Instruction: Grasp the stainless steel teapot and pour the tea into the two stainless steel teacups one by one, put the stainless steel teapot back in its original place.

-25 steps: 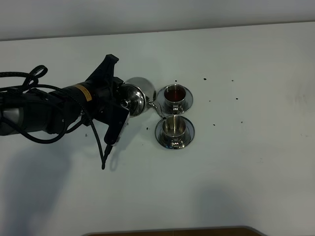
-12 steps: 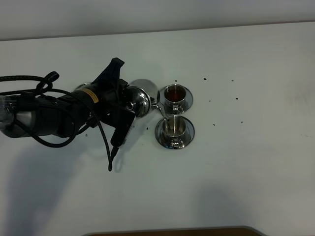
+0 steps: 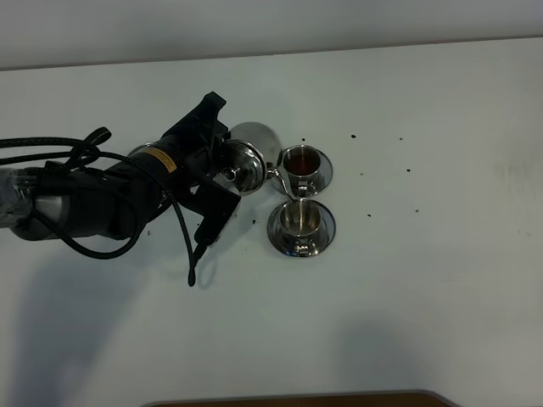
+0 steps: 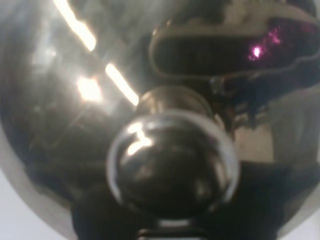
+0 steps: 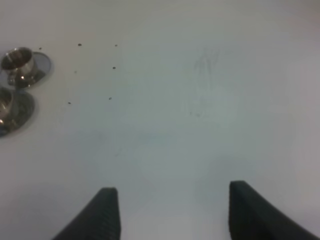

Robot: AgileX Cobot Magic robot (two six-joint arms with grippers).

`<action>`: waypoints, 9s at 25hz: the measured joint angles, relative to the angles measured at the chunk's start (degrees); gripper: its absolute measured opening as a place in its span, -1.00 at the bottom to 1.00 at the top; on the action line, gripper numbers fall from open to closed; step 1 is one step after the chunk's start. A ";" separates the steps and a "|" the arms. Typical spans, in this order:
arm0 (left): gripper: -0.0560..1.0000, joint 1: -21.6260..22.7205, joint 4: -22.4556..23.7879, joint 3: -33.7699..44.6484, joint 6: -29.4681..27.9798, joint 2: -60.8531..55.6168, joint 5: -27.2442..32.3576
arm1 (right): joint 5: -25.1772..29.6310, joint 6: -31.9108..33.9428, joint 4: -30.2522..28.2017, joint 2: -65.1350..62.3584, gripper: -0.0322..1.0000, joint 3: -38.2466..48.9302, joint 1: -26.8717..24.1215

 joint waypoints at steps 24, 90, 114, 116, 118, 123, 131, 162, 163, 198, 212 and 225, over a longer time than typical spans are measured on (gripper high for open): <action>-0.44 -1.00 4.65 0.00 0.58 0.00 -2.56 | 0.00 0.00 0.00 0.00 -0.01 0.00 0.00; -0.44 2.23 17.74 -0.64 0.58 0.00 -9.02 | 0.00 0.00 0.00 0.00 -0.01 0.00 0.00; -0.44 2.89 20.92 -1.85 0.58 0.02 -9.89 | 0.00 0.00 0.00 0.00 -0.01 0.00 0.00; -0.44 2.89 20.92 -1.85 0.58 0.02 -9.89 | 0.00 0.00 0.00 0.00 -0.01 0.00 0.00; -0.44 2.89 20.92 -1.85 0.58 0.02 -9.89 | 0.00 0.00 0.00 0.00 -0.01 0.00 0.00; -0.44 2.89 21.31 -1.96 0.58 0.02 -10.78 | 0.00 0.00 0.00 0.00 -0.01 0.00 0.00; -0.44 2.89 22.25 -3.32 0.58 0.02 -11.11 | 0.00 0.00 0.00 0.00 -0.01 0.00 0.00; -0.44 2.89 25.45 -3.45 0.58 0.02 -10.15 | 0.00 0.00 0.00 0.00 -0.01 0.00 0.00; -0.44 2.89 25.75 -3.45 0.58 0.02 -10.15 | 0.00 0.00 0.00 0.00 -0.01 0.00 0.00; -0.44 2.89 30.63 -3.45 0.58 0.02 -8.59 | 0.00 0.00 0.00 0.00 -0.01 0.00 0.00; -0.44 2.89 26.87 -3.49 -6.71 0.02 -3.68 | 0.00 0.00 0.00 0.00 -0.01 0.00 0.00; -0.44 2.89 26.36 -3.56 -24.84 -2.37 5.50 | 0.00 0.00 0.00 0.00 -0.01 0.00 0.00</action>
